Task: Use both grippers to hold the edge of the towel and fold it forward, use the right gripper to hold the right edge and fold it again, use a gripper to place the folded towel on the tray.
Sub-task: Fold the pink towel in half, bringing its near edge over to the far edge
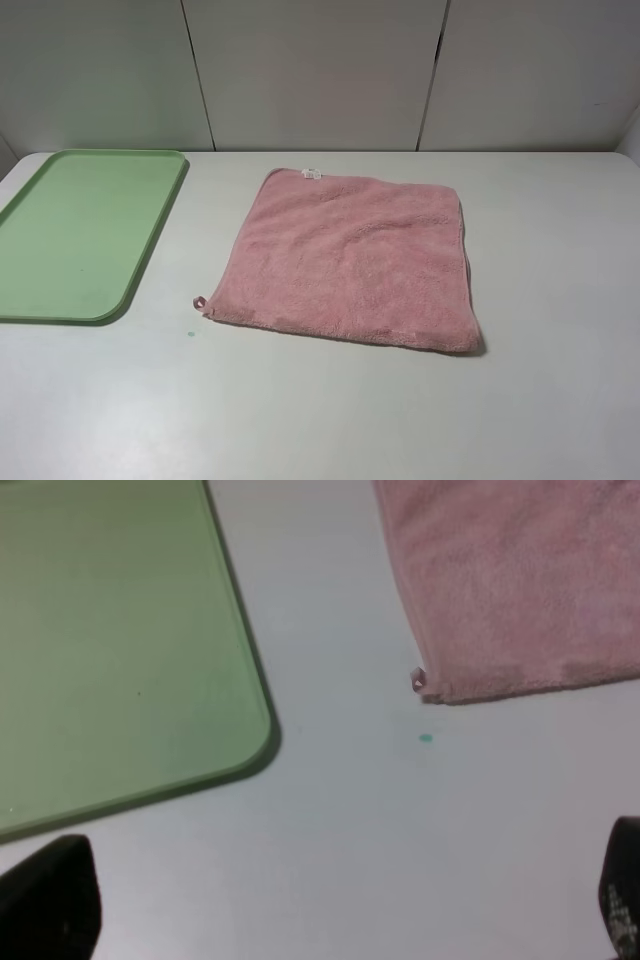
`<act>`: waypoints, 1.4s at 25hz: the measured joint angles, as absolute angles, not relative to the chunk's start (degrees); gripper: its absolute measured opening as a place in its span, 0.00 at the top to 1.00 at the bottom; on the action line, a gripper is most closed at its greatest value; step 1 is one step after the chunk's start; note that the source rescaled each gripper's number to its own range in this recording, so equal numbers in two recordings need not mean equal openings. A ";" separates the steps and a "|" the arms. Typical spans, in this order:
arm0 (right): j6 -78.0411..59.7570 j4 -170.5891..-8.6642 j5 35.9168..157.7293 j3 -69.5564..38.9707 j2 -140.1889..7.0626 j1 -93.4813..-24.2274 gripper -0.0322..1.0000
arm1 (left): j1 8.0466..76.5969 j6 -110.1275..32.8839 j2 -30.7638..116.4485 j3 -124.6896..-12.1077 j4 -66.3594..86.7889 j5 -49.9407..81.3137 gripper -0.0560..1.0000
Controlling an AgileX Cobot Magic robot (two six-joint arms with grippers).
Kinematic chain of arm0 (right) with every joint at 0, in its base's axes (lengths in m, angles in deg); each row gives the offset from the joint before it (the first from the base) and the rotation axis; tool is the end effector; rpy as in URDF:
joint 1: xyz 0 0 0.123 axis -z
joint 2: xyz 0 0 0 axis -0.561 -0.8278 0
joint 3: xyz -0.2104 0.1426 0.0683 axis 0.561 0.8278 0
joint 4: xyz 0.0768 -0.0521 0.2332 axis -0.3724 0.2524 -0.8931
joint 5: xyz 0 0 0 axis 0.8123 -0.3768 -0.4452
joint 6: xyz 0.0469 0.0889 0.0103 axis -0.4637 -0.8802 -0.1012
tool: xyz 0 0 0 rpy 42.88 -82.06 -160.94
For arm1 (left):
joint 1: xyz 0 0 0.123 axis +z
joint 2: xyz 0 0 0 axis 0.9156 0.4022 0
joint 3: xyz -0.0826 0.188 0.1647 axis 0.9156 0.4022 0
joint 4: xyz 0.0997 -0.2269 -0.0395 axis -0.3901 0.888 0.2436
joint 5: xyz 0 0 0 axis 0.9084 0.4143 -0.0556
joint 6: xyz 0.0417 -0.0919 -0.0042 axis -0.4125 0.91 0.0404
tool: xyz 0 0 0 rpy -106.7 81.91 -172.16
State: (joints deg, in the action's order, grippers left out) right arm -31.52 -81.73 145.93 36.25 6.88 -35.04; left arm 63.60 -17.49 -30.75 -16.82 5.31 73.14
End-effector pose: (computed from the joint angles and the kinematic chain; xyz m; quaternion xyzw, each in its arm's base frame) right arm 0.0267 0.0004 0.2763 -0.0103 0.8404 0.0020 0.5418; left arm 0.0237 -0.0143 0.2693 0.1191 0.8458 -0.0287 0.5192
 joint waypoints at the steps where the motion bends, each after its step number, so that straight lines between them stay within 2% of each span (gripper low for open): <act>1: -31.52 -81.73 145.93 36.25 6.88 -35.04 0.00 | 63.60 -17.49 -30.75 -16.82 5.31 73.14 0.00; 35: -31.52 -81.73 145.93 36.25 6.88 -35.04 0.00 | 63.60 -17.49 -30.75 -16.82 5.31 73.14 0.00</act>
State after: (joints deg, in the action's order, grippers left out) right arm -31.52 -81.73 145.93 36.25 6.88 -35.04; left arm 63.60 -17.49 -30.75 -16.82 5.31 73.14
